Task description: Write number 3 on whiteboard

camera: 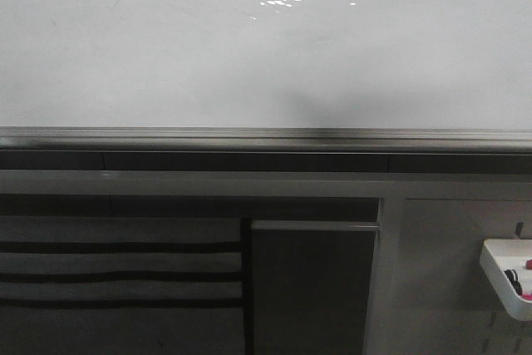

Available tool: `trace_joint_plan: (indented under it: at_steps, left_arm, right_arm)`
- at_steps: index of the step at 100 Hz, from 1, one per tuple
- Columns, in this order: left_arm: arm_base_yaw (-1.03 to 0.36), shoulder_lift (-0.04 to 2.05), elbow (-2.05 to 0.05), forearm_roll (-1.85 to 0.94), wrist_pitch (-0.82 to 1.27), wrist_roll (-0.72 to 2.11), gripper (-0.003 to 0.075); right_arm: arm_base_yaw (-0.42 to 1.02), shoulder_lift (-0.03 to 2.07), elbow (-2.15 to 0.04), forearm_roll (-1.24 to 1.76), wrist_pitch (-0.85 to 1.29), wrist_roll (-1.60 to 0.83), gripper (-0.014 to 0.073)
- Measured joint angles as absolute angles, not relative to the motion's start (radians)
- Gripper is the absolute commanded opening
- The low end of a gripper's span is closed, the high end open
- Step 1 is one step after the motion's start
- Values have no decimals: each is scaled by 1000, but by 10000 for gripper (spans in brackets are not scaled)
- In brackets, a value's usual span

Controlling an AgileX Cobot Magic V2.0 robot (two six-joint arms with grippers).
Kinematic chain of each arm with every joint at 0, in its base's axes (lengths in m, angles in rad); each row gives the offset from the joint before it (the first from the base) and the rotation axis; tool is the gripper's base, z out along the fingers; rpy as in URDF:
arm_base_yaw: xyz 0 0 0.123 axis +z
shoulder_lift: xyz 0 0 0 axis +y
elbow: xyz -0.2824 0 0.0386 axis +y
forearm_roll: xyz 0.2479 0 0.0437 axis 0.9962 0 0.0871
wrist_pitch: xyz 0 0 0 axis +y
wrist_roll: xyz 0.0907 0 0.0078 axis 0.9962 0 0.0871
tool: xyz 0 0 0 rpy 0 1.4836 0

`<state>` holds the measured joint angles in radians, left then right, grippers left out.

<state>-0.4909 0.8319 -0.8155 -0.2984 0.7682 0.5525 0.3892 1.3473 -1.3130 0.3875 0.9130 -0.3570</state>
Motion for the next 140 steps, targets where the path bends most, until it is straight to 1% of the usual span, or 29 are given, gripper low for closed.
trace_joint_plan:
  at_steps: [19, 42, 80, 101, 125, 140]
  left_arm:
    - [-491, 852, -815, -299, 766, 552, 338]
    - [-491, 878, -815, -301, 764, 552, 338]
    - [-491, 916, -815, -301, 760, 552, 338]
    - [-491, 925, -815, -298, 765, 552, 338]
    - [-491, 925, -815, -298, 767, 552, 338]
    - [-491, 926, -815, -298, 767, 552, 338]
  right_arm:
    - [390, 1478, -1405, 369, 884, -346, -7]
    - [390, 1581, -1442, 362, 850, -346, -7]
    - [392, 1587, -1446, 315, 812, -333, -7]
    - [346, 1566, -1438, 262, 917, -290, -7]
    - [412, 1594, -1365, 289, 844, -286, -7]
    - [393, 1584, -1365, 289, 867, -278, -7]
